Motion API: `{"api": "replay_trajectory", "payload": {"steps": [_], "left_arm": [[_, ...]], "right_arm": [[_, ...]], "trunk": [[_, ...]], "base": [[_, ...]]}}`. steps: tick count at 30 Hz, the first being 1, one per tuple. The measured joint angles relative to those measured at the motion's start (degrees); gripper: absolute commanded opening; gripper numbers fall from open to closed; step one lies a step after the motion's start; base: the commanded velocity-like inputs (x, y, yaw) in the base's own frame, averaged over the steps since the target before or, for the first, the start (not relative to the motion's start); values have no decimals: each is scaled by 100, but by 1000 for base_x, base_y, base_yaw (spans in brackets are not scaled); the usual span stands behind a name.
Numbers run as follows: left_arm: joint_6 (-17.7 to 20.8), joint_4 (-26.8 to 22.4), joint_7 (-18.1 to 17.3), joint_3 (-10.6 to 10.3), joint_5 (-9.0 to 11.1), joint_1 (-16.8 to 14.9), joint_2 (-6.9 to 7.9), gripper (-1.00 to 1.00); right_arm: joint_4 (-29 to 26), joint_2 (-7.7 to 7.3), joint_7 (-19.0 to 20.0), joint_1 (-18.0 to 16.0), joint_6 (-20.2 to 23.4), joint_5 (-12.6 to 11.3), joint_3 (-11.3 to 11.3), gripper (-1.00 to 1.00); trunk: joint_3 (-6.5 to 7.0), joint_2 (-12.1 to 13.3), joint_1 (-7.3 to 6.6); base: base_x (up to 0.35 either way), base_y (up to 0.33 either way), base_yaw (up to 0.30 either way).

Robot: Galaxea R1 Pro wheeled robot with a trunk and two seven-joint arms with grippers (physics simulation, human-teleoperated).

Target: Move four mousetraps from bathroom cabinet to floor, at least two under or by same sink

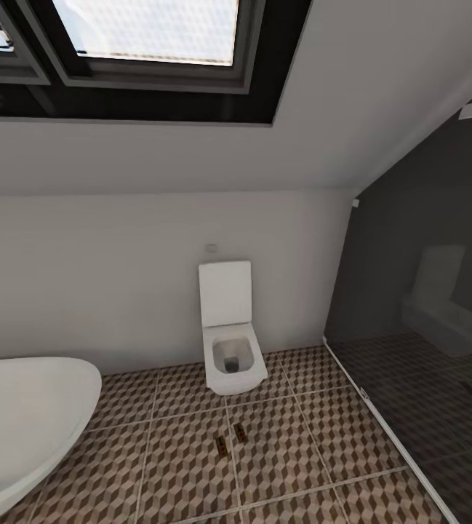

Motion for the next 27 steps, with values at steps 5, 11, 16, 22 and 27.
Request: {"api": "replay_trajectory", "payload": {"steps": [5, 11, 16, 22, 27], "left_arm": [[-2, -2, 1, 2, 3, -2, 1, 100], [-6, -11, -1, 3, 3, -8, -14, 100], [-7, -17, -1, 2, 0, -12, -39, 100], [-5, -13, -1, 4, -5, -13, -45, 100], [-2, -3, -1, 5, -4, -4, -25, 100]], "right_arm": [[1, 1, 1, 1, -1, 0, 0, 100], [0, -2, -2, -1, -1, 0, 0, 100], [2, -1, 0, 1, -1, 0, -2, 100], [2, -5, 1, 2, -2, 0, -1, 100], [4, -6, 2, 0, -2, 0, -3, 100]], "trunk": [[0, 0, 0], [0, 0, 0], [0, 0, 0], [0, 0, 0], [0, 0, 0]], "base": [[0, 0, 0], [0, 0, 0], [0, 0, 0], [0, 0, 0], [0, 0, 0]]}}
